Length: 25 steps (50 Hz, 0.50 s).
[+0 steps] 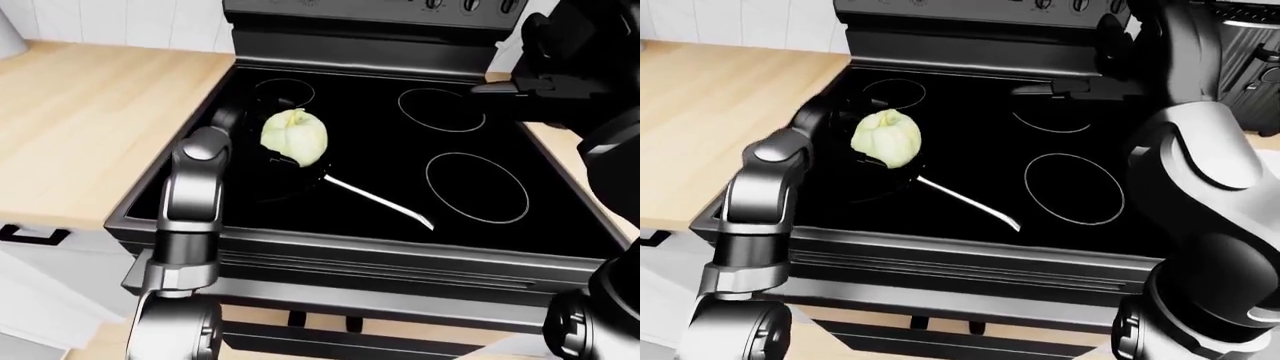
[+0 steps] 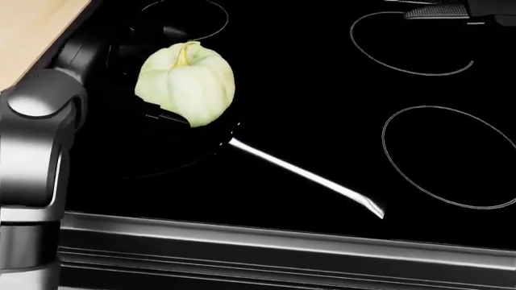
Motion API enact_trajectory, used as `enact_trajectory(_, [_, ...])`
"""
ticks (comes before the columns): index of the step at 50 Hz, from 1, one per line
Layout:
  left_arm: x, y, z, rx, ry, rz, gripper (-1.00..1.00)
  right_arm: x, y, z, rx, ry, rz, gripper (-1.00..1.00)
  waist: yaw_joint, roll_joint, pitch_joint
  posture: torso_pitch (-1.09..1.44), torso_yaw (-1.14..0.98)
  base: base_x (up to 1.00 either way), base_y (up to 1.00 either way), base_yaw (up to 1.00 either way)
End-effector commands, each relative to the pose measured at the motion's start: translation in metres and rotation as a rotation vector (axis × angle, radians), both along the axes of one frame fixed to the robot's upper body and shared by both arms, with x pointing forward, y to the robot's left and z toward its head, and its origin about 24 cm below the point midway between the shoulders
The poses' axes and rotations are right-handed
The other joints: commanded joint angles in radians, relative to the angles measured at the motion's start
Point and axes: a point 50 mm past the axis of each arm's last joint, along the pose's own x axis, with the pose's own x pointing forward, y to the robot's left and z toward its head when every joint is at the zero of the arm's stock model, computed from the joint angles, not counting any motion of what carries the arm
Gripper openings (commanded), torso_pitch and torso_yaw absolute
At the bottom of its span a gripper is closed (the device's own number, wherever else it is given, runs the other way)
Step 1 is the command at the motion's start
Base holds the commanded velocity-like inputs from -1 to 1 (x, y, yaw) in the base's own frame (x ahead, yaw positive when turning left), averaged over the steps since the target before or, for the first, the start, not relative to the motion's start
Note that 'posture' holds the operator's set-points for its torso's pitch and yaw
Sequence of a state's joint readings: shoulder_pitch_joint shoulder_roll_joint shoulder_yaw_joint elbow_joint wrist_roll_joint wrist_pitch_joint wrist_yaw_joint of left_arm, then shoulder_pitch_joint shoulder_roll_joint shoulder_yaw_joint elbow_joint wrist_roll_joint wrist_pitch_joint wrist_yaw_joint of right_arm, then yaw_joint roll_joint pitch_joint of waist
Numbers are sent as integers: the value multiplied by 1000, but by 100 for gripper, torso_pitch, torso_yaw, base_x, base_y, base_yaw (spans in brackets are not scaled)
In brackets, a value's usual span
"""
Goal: Pick the squash from the pan and place it on the plate.
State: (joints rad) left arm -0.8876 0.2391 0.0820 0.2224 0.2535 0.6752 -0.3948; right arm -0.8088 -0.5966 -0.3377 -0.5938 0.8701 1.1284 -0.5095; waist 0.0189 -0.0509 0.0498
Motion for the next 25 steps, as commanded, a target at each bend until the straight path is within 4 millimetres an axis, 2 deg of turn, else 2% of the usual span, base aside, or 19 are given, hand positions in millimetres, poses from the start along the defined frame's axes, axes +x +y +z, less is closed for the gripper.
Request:
enact_trajectory(1, [-3, -3, 32, -10, -130, -18, -15, -6, -2, 12, 6, -75, -11, 100, 0, 0, -31, 0, 0, 0, 0, 0])
enact_trajectory(4, [-4, -3, 36, -14, -140, -16, -20, -7, -2, 13, 6, -75, -12, 100, 0, 1, -31, 0, 0, 0, 0, 0])
enact_trajectory(16, [-9, -4, 57, -27, -178, -18, -22, -9, -4, 16, 1, -77, -37, 100, 1, 2, -25, 0, 0, 0, 0, 0])
enact_trajectory(25, [-12, -4, 67, -36, -197, -19, -23, -8, -13, 16, -37, -36, -154, 100, 1, -1, -21, 0, 0, 0, 0, 0])
